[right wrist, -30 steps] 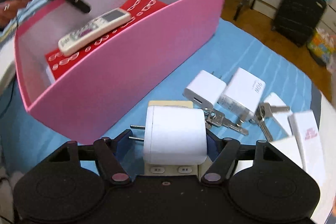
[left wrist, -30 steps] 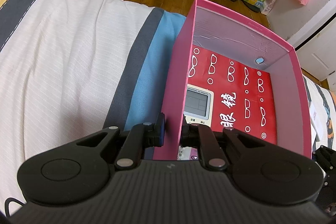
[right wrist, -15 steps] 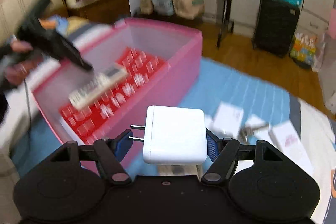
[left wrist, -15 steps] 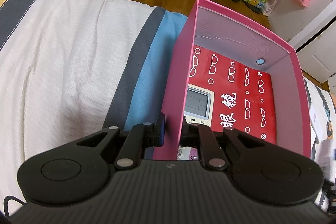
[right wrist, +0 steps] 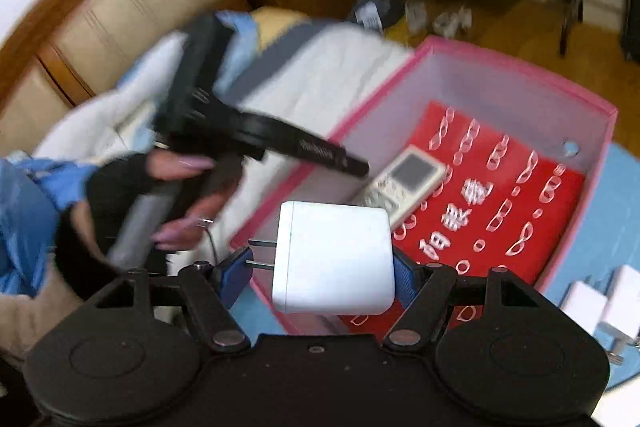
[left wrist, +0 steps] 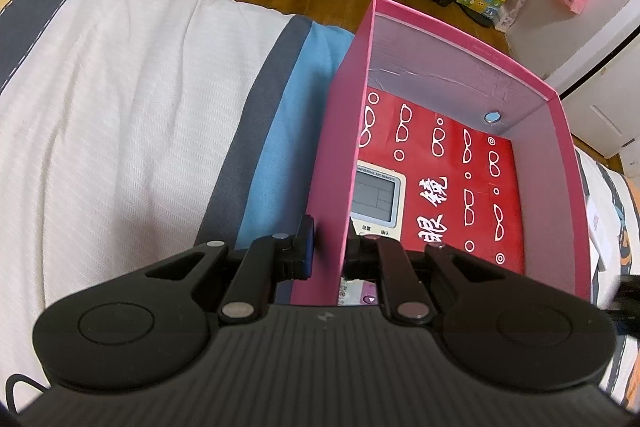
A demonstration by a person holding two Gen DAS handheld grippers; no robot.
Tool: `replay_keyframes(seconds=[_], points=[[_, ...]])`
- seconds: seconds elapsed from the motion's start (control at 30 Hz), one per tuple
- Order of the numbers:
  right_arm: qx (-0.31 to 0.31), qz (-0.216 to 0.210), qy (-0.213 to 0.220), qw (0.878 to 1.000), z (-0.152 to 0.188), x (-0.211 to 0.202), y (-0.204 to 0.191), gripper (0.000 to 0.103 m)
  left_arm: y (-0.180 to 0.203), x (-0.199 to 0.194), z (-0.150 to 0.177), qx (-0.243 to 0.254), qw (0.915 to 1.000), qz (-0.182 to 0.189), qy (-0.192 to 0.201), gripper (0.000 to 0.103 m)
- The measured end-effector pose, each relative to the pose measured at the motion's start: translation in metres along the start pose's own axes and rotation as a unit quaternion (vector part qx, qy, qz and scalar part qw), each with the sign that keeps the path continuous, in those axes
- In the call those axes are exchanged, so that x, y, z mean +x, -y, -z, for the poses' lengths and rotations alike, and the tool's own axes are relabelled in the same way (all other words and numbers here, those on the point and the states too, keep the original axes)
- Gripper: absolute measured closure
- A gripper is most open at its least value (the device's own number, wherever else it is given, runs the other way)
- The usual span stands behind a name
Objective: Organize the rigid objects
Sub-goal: 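Grasp a white charger with the right gripper and carry it to the box, then release the white charger into the pink box beside the remote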
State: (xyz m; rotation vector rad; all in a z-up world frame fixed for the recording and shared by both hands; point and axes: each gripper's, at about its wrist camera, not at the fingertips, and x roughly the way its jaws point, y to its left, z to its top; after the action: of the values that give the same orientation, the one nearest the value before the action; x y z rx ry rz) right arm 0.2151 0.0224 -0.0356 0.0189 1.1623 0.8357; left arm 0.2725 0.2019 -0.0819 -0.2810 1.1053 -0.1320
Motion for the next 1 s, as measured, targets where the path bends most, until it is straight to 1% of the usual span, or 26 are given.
replay_keyframes(seconds=[0.13,0.2,0.27,0.3,0.33,0.37,0.4,0.43,0.5,0.57,0.67,0.7,0.77,0.83,0.93,0.97,1.0], points=[[0.059,0.009,-0.046,0.997,-0.006,0.042,0.016,0.028,-0.003,0.000,0.000,-0.004,1.0000,0.004,-0.001,0.092],[0.070,0.033,-0.065,0.995,-0.004,0.053,0.021,0.028,-0.003,0.000,0.000,-0.005,1.0000,0.006,-0.001,0.092],[0.062,0.079,-0.078,0.992,-0.003,0.061,0.020,0.028,-0.003,0.000,0.000,-0.001,1.0000,0.005,0.000,0.092],[0.040,0.114,-0.084,0.989,-0.003,0.064,0.017,0.028,-0.002,-0.001,0.000,0.000,1.0000,0.004,0.000,0.092],[0.019,0.154,-0.089,0.984,-0.002,0.068,0.012,0.028,-0.001,-0.001,0.000,0.001,1.0000,0.004,0.000,0.092],[0.010,0.185,-0.091,0.978,-0.001,0.071,0.009,0.028,-0.001,-0.001,0.000,0.001,1.0000,0.003,0.001,0.092],[0.018,0.190,-0.093,0.977,-0.001,0.073,0.012,0.028,-0.001,-0.001,0.000,0.001,1.0000,0.004,0.001,0.092],[0.033,0.180,-0.097,0.978,-0.001,0.075,0.016,0.028,-0.001,-0.001,0.001,0.002,1.0000,0.004,0.001,0.092],[0.053,0.173,-0.097,0.979,-0.003,0.075,0.020,0.026,-0.001,-0.001,0.001,0.003,1.0000,0.003,0.002,0.092],[0.053,0.168,-0.094,0.980,-0.007,0.074,0.018,0.027,0.000,-0.002,0.000,0.002,1.0000,0.004,0.000,0.091],[0.082,0.143,-0.102,0.981,-0.012,0.074,0.021,0.027,-0.001,-0.002,0.000,0.000,1.0000,0.006,-0.001,0.091],[0.089,0.134,-0.106,0.981,-0.012,0.074,0.022,0.029,-0.001,-0.002,0.000,0.000,1.0000,0.006,-0.001,0.091],[0.099,0.132,-0.105,0.981,-0.008,0.073,0.025,0.040,-0.001,-0.002,-0.001,-0.001,1.0000,0.005,-0.001,0.091],[0.113,0.123,-0.098,0.981,-0.005,0.071,0.030,0.040,-0.001,-0.002,-0.001,0.001,1.0000,0.005,-0.001,0.091],[0.110,0.116,-0.095,0.983,-0.006,0.068,0.030,0.040,0.000,-0.002,-0.001,0.000,1.0000,0.005,-0.001,0.091],[0.125,0.106,-0.097,0.982,-0.003,0.063,0.038,0.040,0.000,-0.002,-0.001,0.000,1.0000,0.005,-0.001,0.091],[0.153,0.091,-0.102,0.979,-0.001,0.062,0.043,0.040,0.000,-0.002,-0.001,0.000,1.0000,0.005,-0.001,0.091]])
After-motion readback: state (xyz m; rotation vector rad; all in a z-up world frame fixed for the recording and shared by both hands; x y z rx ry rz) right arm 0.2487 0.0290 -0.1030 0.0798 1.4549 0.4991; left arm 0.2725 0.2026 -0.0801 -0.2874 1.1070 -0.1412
